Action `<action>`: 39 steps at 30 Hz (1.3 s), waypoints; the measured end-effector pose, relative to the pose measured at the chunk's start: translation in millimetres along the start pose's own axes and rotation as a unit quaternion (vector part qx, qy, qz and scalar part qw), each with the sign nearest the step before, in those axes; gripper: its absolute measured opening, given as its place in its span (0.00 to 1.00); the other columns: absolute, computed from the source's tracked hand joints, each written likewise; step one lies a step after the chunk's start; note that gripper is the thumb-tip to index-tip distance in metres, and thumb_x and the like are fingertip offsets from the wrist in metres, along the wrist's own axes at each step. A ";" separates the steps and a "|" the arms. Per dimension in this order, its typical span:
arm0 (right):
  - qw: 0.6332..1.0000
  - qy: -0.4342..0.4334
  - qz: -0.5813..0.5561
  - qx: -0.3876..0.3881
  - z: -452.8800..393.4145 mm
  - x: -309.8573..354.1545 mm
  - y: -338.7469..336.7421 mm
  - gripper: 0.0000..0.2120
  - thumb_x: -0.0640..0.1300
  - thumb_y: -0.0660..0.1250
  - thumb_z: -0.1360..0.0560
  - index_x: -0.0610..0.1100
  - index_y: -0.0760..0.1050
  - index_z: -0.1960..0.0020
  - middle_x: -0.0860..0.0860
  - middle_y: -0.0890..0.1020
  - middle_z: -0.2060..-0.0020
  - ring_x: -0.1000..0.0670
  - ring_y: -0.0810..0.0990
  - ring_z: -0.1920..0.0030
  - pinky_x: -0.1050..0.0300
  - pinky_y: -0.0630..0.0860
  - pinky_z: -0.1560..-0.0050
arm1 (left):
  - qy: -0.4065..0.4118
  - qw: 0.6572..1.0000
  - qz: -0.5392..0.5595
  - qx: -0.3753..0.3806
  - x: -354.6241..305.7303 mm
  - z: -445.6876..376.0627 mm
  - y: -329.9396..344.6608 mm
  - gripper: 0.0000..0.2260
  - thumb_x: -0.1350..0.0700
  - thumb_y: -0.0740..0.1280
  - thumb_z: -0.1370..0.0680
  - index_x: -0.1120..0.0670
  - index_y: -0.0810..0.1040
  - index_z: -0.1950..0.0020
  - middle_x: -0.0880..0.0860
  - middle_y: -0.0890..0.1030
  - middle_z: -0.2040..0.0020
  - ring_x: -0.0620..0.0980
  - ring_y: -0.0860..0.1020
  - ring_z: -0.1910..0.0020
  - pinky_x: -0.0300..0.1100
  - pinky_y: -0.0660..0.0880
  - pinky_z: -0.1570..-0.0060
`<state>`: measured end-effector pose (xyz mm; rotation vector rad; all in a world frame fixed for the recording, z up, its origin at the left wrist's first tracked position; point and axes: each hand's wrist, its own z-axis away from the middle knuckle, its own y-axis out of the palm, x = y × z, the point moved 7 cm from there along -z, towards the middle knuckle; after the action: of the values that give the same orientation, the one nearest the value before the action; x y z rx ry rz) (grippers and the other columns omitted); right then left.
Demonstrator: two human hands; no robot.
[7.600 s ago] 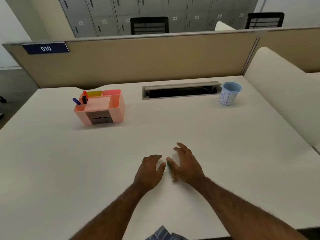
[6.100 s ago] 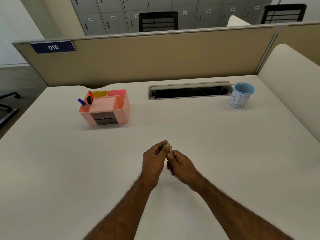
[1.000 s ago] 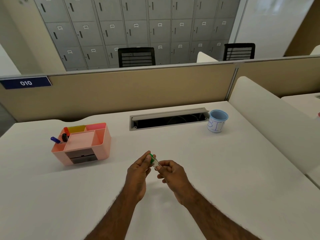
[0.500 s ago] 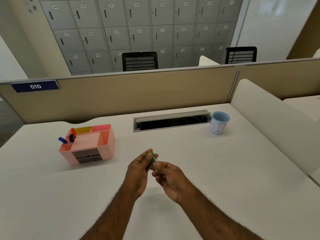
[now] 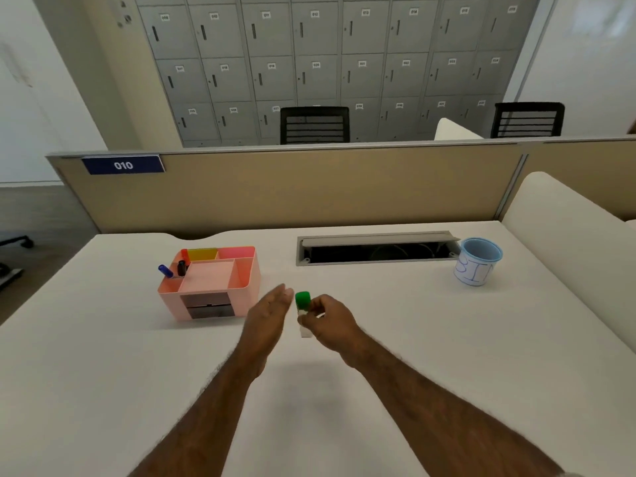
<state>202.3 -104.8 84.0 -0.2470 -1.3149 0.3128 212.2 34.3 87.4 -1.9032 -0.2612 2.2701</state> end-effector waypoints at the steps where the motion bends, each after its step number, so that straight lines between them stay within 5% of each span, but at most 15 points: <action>1: 1.000 -0.008 0.002 -0.008 -7.3 9.0 4.5 0.12 0.48 0.69 0.27 0.47 0.74 0.46 0.52 0.79 0.53 0.52 0.77 0.54 0.63 0.73 0.61 | -0.006 0.999 -0.021 -0.042 1.6 -6.2 -16.2 0.26 0.39 0.59 0.21 0.48 0.66 0.26 0.51 0.67 0.24 0.56 0.66 0.27 0.56 0.65 0.32; 6: 0.995 -0.066 -0.056 -0.038 -38.0 65.8 29.4 0.16 0.46 0.69 0.34 0.54 0.71 0.47 0.53 0.79 0.59 0.49 0.81 0.58 0.58 0.78 0.62 | -0.028 0.955 -0.209 -0.211 18.8 -34.0 -103.8 0.25 0.51 0.60 0.19 0.55 0.60 0.23 0.57 0.65 0.23 0.61 0.67 0.27 0.59 0.69 0.34; 10: 0.994 -0.099 -0.032 -0.025 -64.0 103.1 57.6 0.13 0.44 0.71 0.32 0.49 0.72 0.50 0.52 0.78 0.58 0.49 0.78 0.58 0.60 0.74 0.64 | -0.068 0.923 -0.336 -0.176 42.3 -56.0 -137.2 0.32 0.49 0.63 0.21 0.57 0.52 0.21 0.57 0.54 0.20 0.60 0.56 0.22 0.59 0.63 0.29; 15: 0.994 -0.101 0.030 0.009 -97.2 120.7 89.4 0.14 0.39 0.66 0.28 0.41 0.72 0.43 0.43 0.78 0.46 0.43 0.78 0.46 0.56 0.75 0.59 | -0.050 0.890 -0.423 -0.165 54.9 -67.3 -156.1 0.32 0.44 0.59 0.20 0.58 0.53 0.21 0.58 0.54 0.20 0.58 0.53 0.21 0.57 0.56 0.25; 17: 0.992 -0.120 0.048 -0.002 -107.5 124.1 95.4 0.14 0.37 0.66 0.29 0.40 0.72 0.44 0.42 0.77 0.44 0.45 0.76 0.48 0.61 0.71 0.61 | -0.040 0.879 -0.447 -0.163 57.1 -69.5 -158.4 0.32 0.42 0.57 0.20 0.57 0.54 0.22 0.57 0.54 0.20 0.57 0.53 0.21 0.56 0.55 0.25; 22: 0.983 -0.154 0.101 -0.002 -128.1 121.4 118.2 0.14 0.36 0.70 0.28 0.43 0.72 0.44 0.43 0.80 0.45 0.47 0.79 0.49 0.70 0.70 0.66 | -0.008 0.870 -0.458 -0.183 61.0 -69.7 -161.7 0.31 0.42 0.57 0.20 0.56 0.57 0.22 0.56 0.57 0.20 0.56 0.55 0.21 0.54 0.54 0.25; 26: 0.968 -0.185 0.170 -0.025 -137.0 119.2 135.5 0.13 0.44 0.73 0.28 0.45 0.74 0.46 0.46 0.83 0.49 0.46 0.80 0.49 0.57 0.77 0.52 | -0.001 0.872 -0.443 -0.207 62.8 -71.1 -161.4 0.30 0.45 0.60 0.21 0.57 0.60 0.23 0.57 0.60 0.21 0.57 0.58 0.22 0.54 0.56 0.26; 39: 0.936 -0.224 0.267 -0.040 -152.3 108.6 151.5 0.16 0.47 0.73 0.28 0.46 0.76 0.43 0.47 0.82 0.47 0.46 0.76 0.43 0.51 0.67 0.36 | 0.017 0.876 -0.420 -0.235 70.0 -72.7 -159.1 0.30 0.49 0.65 0.22 0.60 0.62 0.24 0.59 0.62 0.22 0.58 0.60 0.23 0.55 0.58 0.26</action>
<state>361.5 75.5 92.9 -0.6355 -1.7013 0.8133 274.3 207.3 46.2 -1.5136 -1.4259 1.6388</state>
